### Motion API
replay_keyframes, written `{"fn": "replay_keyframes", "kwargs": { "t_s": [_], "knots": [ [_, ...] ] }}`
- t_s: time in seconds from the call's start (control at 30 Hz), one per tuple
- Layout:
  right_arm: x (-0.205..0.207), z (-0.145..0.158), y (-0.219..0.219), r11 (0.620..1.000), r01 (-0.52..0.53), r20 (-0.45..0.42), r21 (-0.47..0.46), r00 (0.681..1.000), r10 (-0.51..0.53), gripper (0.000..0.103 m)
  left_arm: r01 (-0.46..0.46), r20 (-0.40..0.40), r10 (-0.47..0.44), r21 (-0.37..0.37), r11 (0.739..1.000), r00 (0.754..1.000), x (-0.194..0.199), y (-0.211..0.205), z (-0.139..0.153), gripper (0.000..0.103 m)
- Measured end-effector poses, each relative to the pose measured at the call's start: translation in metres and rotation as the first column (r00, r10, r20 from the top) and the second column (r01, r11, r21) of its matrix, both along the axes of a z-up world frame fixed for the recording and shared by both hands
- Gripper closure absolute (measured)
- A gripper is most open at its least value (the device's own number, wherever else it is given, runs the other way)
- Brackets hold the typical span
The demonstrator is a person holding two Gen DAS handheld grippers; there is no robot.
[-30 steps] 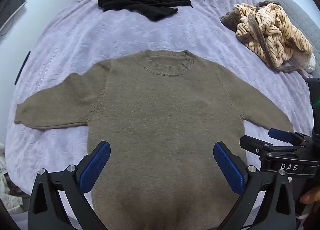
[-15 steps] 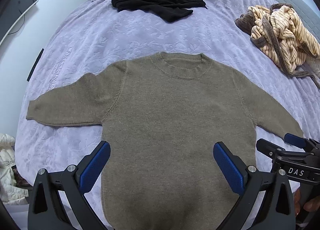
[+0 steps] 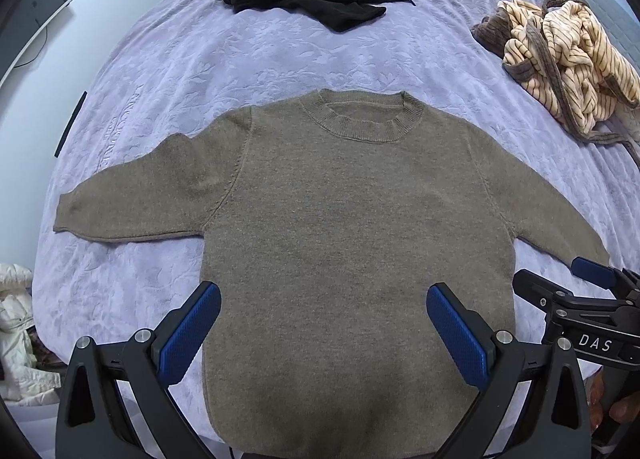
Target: Fold small clothes
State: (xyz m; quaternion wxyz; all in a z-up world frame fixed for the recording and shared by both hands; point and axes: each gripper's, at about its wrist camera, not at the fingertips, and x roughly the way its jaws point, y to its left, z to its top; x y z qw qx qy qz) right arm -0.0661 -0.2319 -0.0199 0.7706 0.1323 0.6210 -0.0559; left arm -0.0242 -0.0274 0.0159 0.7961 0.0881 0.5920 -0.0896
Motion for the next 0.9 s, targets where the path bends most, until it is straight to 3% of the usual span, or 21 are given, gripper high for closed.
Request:
{"fn": "replay_keyframes", "kwargs": {
  "t_s": [0.9],
  "knots": [
    [-0.0025,-0.0061,0.002,1.0,0.005,-0.01,0.005,1.0,-0.005,0.0,-0.004,-0.042,0.006,0.042,0.999,0.999,-0.0031,0.0015,-0.007,0.0]
  ]
}}
